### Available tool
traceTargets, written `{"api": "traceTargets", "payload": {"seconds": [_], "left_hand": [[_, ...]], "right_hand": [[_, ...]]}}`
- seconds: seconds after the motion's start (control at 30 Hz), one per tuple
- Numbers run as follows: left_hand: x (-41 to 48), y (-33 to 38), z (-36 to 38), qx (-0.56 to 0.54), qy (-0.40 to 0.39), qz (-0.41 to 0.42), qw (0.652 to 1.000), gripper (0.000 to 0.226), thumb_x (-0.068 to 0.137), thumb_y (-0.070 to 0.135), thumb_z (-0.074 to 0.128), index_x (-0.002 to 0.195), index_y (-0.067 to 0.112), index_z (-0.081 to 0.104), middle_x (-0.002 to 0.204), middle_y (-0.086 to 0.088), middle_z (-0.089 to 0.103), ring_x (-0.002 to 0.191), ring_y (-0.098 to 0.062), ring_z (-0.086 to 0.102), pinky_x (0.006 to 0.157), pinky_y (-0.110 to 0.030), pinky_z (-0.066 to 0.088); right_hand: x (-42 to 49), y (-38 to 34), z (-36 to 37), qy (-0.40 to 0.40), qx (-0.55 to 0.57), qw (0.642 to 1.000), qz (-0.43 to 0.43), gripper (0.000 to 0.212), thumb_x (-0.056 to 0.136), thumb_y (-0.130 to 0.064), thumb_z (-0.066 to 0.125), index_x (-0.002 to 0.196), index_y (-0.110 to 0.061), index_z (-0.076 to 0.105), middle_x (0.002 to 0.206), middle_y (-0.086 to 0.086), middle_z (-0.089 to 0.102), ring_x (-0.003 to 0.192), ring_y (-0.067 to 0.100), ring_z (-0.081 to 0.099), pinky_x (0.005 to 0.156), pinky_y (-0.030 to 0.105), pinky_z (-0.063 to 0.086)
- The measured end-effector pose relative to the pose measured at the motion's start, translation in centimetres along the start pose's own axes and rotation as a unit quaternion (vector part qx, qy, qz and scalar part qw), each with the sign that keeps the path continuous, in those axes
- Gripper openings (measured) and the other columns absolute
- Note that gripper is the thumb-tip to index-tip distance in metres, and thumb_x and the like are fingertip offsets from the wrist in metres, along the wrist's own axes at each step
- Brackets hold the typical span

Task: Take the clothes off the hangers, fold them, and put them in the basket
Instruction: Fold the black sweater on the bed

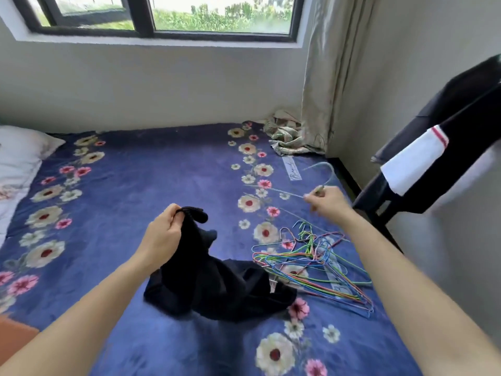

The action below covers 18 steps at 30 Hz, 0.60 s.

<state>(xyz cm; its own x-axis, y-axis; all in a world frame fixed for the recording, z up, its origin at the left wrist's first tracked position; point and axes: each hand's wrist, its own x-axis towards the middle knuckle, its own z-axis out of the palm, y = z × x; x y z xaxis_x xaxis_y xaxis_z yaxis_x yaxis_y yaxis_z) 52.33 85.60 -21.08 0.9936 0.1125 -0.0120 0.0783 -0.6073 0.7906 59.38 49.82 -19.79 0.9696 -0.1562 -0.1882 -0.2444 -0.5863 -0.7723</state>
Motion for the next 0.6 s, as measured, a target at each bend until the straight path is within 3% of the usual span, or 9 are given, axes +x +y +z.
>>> {"api": "traceTargets", "payload": {"seconds": [0.07,0.17,0.33,0.4,0.47,0.53,0.6], "left_hand": [[0.1,0.7,-0.5,0.01,0.008,0.01,1.0,0.025,0.104,0.021,0.039,0.082,0.013,0.049,0.065,-0.007,0.047,0.059,-0.021,0.043,0.057,-0.033,0.033],[0.0,1.9,-0.9,-0.014,0.002,0.029,0.999,0.025,0.104,0.021,0.04,0.085,0.011,0.051,0.063,-0.01,0.045,0.053,-0.019,0.038,0.048,-0.027,0.029],[-0.1,4.2,-2.4,-0.084,-0.035,0.043,0.995,0.023,0.103,0.029,0.044,0.084,0.02,0.055,0.065,-0.02,0.051,0.055,-0.021,0.041,0.053,-0.036,0.031],[-0.3,5.5,-3.4,-0.135,-0.04,0.039,0.989,0.024,0.096,0.033,0.047,0.085,0.014,0.057,0.071,-0.027,0.056,0.062,-0.026,0.048,0.061,-0.04,0.036],[-0.4,6.4,-4.5,-0.171,-0.025,0.04,0.984,0.024,0.093,0.028,0.049,0.084,0.008,0.057,0.07,-0.02,0.056,0.064,-0.027,0.051,0.063,-0.037,0.038],[-0.4,7.4,-5.8,-0.187,-0.011,0.058,0.981,0.022,0.092,0.022,0.049,0.081,0.006,0.058,0.068,-0.012,0.058,0.063,-0.024,0.054,0.061,-0.029,0.042],[-0.5,8.4,-7.5,-0.196,0.009,0.083,0.977,0.019,0.096,0.013,0.05,0.08,0.005,0.058,0.065,-0.004,0.061,0.061,-0.019,0.057,0.059,-0.023,0.045]], "right_hand": [[0.0,5.6,1.1,-0.026,-0.06,0.996,0.059,0.027,0.088,-0.023,0.068,0.066,-0.008,0.064,0.061,0.005,0.064,0.058,0.017,0.055,0.063,0.029,0.042],[0.1,10.9,1.3,-0.043,-0.064,0.99,0.122,0.031,0.088,-0.023,0.07,0.065,-0.005,0.063,0.061,0.007,0.062,0.066,0.021,0.056,0.062,0.031,0.039],[2.2,13.0,2.0,0.033,-0.121,0.971,0.203,0.038,0.084,-0.04,0.07,0.064,-0.009,0.063,0.072,0.011,0.064,0.095,0.037,0.058,0.089,0.047,0.042],[3.1,10.2,3.7,0.007,-0.092,0.985,0.142,0.023,0.086,-0.03,0.07,0.079,-0.008,0.07,0.088,0.014,0.07,0.101,0.035,0.06,0.084,0.039,0.044],[3.4,5.9,5.8,-0.064,-0.017,0.996,0.059,0.016,0.088,-0.018,0.07,0.095,-0.005,0.072,0.092,0.013,0.07,0.094,0.026,0.062,0.072,0.027,0.046],[2.6,0.7,7.8,-0.177,0.057,0.982,-0.011,0.014,0.088,-0.013,0.069,0.101,-0.007,0.072,0.093,0.008,0.071,0.087,0.022,0.062,0.065,0.021,0.046],[1.1,-4.2,9.5,-0.268,0.071,0.958,-0.078,0.017,0.088,-0.011,0.068,0.104,-0.015,0.071,0.104,0.005,0.072,0.093,0.019,0.064,0.073,0.026,0.048]]}}
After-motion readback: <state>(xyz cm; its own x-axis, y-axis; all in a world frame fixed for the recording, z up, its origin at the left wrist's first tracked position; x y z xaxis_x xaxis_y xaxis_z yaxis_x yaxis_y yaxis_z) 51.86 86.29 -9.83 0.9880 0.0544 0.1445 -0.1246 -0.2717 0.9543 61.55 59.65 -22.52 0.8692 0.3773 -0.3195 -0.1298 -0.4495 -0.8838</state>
